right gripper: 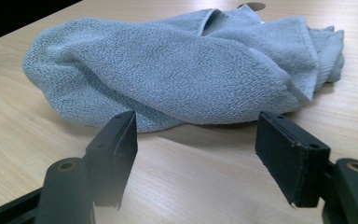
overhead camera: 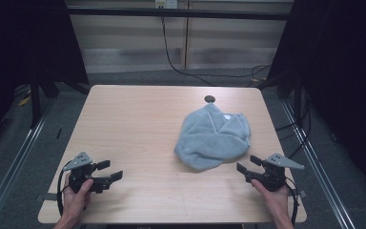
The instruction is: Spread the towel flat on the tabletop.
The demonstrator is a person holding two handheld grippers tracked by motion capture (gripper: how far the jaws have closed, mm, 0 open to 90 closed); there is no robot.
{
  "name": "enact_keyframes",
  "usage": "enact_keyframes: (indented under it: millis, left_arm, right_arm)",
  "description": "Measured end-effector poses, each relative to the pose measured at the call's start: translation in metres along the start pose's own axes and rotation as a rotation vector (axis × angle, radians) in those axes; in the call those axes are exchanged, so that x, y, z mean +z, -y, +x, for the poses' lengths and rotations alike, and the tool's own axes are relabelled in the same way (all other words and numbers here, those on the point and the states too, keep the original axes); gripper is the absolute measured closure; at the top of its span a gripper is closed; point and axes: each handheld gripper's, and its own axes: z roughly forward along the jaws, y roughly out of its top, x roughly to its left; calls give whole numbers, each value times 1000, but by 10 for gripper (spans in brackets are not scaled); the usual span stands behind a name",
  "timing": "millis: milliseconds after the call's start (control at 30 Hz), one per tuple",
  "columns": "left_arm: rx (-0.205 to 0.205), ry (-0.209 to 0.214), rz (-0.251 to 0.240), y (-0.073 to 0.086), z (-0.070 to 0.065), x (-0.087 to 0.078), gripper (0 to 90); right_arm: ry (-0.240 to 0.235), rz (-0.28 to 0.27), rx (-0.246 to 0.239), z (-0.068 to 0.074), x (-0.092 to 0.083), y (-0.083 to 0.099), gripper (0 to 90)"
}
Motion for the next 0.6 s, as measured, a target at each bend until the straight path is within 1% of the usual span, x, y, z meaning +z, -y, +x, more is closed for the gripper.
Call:
enact_keyframes:
  millis: [67, 167, 233, 267, 300, 367, 400, 433, 500, 567, 600]
  left_arm:
    - [-3, 2, 2, 0, 1, 1, 230]
    - [-7, 7, 8, 0, 2, 2, 230]
    - [-3, -7, 20, 1, 2, 2, 230]
    - [-3, -7, 20, 1, 2, 2, 230]
    - [-4, -3, 22, 1, 2, 2, 230]
    - [-4, -2, 17, 2, 1, 1, 229]
    - [1, -1, 12, 1, 1, 0, 229]
    - [1, 1, 9, 1, 0, -1, 228]
    - [6, 5, 8, 1, 0, -2, 227]
    - [5, 4, 6, 1, 0, -2, 225]
    - [2, 8, 7, 2, 0, -1, 224]
  right_arm:
    - [-11, 4, 12, 0, 0, 1, 285]
    - [-32, 25, 21, 0, 1, 0, 277]
    - [-43, 52, 30, 1, 1, -3, 303]
    - [-43, 52, 30, 1, 1, -3, 303]
    - [-39, 68, 41, 1, 0, -7, 295]
    - [-55, 79, 32, 2, 0, -11, 326]
    - [-63, 87, 23, 2, 0, -12, 326]
    - [-76, 97, 27, 3, 1, -13, 326]
    - [-102, 117, 13, 3, 3, -17, 351]
    - [-129, 127, 16, 2, 6, -22, 369]
    - [-133, 125, 18, 1, 6, -24, 375]
